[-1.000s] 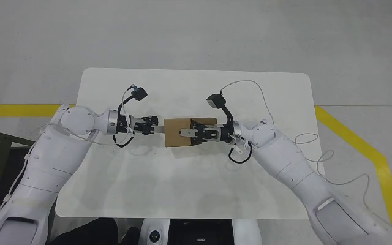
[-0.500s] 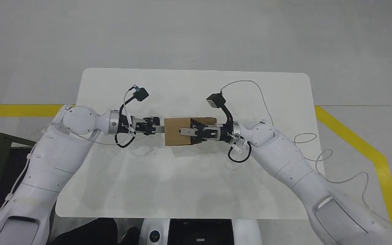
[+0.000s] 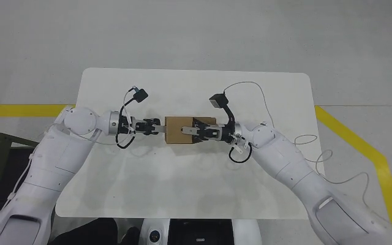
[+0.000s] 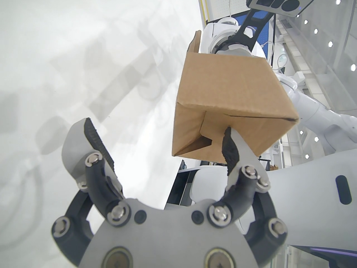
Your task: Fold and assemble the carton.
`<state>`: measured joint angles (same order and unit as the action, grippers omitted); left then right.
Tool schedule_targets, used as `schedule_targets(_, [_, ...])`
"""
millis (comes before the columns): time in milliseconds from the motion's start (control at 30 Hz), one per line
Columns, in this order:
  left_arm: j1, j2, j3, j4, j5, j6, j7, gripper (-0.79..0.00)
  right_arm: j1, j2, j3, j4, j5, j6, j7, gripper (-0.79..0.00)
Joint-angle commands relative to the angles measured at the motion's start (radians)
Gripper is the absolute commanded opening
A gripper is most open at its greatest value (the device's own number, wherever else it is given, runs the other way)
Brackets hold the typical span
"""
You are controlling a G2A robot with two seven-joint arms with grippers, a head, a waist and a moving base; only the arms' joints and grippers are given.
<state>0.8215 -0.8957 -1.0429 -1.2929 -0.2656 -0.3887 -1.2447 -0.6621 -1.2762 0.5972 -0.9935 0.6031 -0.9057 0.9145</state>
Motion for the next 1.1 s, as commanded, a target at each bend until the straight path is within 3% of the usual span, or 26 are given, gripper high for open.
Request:
schedule_targets(0, [0.003, -0.001, -0.001, 0.01, -0.018, 0.002, -0.002, 0.0, -0.001, 0.002, 0.0, -0.002, 0.001, -0.003, -0.003, -0.785])
schedule_targets(767, [0.005, -0.016, 0.021, 0.021, -0.058, 0.013, -0.015, 0.0, 0.006, 0.011, -0.024, -0.009, 0.017, -0.02, -0.02, -0.785])
schedule_targets(1067, [-0.007, -0.005, -0.03, 0.044, -0.014, -0.024, 0.008, 0.0, 0.007, 0.011, -0.021, 0.046, 0.058, 0.043, 0.043, -0.785])
